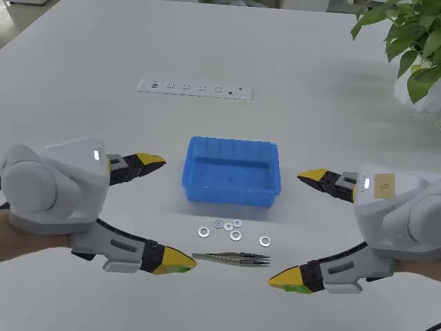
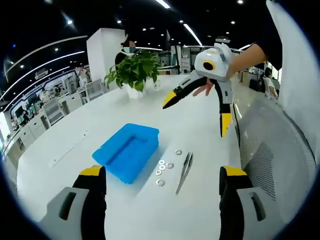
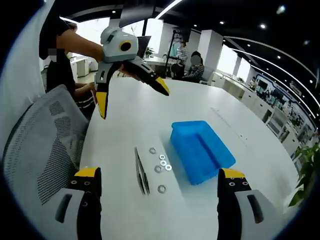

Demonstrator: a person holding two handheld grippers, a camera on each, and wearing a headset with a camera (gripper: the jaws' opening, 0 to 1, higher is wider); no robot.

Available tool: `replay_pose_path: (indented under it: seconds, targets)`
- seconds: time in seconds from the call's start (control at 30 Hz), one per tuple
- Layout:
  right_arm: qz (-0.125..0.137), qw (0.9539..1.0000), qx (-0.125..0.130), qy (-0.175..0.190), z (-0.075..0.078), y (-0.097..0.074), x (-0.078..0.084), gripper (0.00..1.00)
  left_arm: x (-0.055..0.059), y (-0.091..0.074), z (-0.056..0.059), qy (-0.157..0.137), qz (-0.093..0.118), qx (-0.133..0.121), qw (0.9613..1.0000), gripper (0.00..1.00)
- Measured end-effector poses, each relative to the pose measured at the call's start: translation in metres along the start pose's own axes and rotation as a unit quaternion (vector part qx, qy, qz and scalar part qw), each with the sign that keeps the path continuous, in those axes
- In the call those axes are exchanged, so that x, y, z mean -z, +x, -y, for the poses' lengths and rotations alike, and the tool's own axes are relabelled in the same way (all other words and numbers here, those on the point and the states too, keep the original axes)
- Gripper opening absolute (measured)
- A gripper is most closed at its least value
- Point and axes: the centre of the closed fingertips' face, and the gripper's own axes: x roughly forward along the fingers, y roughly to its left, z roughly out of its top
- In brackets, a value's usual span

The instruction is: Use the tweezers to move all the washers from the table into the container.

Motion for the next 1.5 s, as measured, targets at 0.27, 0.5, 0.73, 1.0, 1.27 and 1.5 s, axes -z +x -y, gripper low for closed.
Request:
replay_pose_path:
  seconds: [0.27, 0.5, 0.73, 1.0, 1.27, 1.5]
  targets:
    - [0.002, 1.0000, 0.004, -0.001, 0.0010, -0.0009, -0.0013, 0.96, 0.0011, -0.0010, 0.0023, -0.004, -0.001, -0.001, 1.0000, 1.00]
    - [-0.001, 1.0000, 0.005, 0.001, 0.0029, -0.0019, 0.0006, 0.96, 0.0018, -0.0005, 0.0024, -0.006, -0.003, 0.000, 1.0000, 1.00]
    - [-0.004, 1.0000, 0.004, 0.003, 0.0001, -0.0025, 0.0031, 0.96, 0.0020, 0.0012, 0.0027, -0.005, -0.002, 0.002, 1.0000, 1.00]
    - [-0.004, 0.9999, 0.014, 0.008, 0.0030, -0.0019, 0.0043, 0.96, 0.0032, 0.0017, -0.0017, -0.007, -0.001, 0.002, 1.0000, 1.00]
    - [0.000, 0.9996, 0.024, 0.016, 0.0056, -0.0037, 0.0021, 0.95, 0.0012, 0.0030, -0.0003, -0.007, 0.006, 0.001, 1.0000, 1.00]
    - [-0.006, 0.9995, 0.025, 0.018, 0.0023, -0.0062, 0.0058, 0.95, 0.0035, 0.0036, 0.0011, -0.008, 0.005, 0.003, 0.9999, 1.00]
